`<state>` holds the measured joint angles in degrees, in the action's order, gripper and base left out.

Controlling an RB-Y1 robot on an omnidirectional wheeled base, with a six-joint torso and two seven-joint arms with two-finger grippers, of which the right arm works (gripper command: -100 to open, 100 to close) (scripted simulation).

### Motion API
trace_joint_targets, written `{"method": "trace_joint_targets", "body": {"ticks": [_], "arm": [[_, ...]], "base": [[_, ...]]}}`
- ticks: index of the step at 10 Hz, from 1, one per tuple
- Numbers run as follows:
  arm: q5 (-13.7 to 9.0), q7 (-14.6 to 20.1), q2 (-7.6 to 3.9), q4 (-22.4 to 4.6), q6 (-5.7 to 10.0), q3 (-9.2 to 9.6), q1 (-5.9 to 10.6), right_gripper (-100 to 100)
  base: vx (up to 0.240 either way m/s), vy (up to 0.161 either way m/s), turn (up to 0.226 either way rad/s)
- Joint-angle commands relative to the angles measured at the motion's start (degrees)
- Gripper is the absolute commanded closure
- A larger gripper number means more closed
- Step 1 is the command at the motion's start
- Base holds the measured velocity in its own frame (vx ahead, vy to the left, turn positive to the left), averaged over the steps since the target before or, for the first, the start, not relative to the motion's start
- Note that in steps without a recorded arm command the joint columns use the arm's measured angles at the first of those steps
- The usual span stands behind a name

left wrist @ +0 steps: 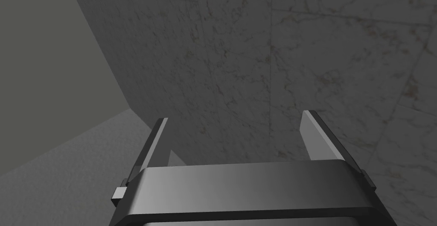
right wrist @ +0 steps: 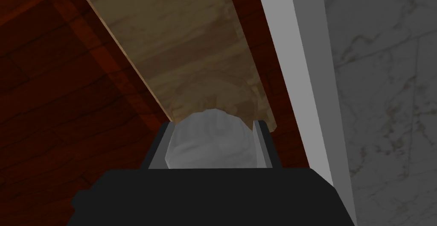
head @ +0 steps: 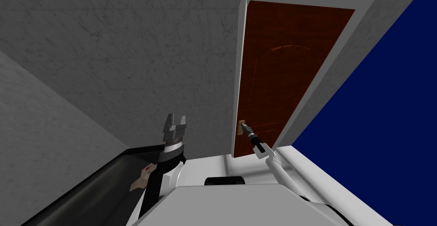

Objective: Pull the door open

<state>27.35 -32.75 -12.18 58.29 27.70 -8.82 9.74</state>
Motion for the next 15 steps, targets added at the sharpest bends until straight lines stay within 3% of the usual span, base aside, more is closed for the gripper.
{"method": "trace_joint_targets", "body": {"ticks": [1,2,3,5,8,10,13,14,15], "arm": [[-1.68,2.64,0.14,-0.32,0.24,0.61,0.12,100],[-3.16,4.14,0.0,-0.57,0.26,0.89,0.3,100],[-3.16,4.69,0.0,-0.57,0.26,0.89,0.3,100],[-6.19,8.18,-0.3,-1.09,0.29,1.45,0.66,100],[-7.91,11.11,-0.47,-1.38,0.31,1.77,0.86,100],[-11.34,14.76,-0.8,-1.97,0.35,2.41,1.27,100],[-13.16,17.93,-0.98,-2.29,0.36,2.75,1.49,100],[-15.06,20.07,-1.16,-2.61,0.38,3.1,1.72,100],[-15.06,20.27,-1.16,-2.61,0.38,3.1,1.72,100]], "base": [[-0.04,-0.029,0.058],[-0.06,-0.051,0.106],[-0.049,-0.043,0.062],[-0.051,-0.039,0.085],[-0.045,-0.038,0.064],[-0.06,-0.04,0.109],[-0.049,-0.042,0.067],[-0.049,-0.032,0.077],[-0.042,-0.029,0.062]]}}
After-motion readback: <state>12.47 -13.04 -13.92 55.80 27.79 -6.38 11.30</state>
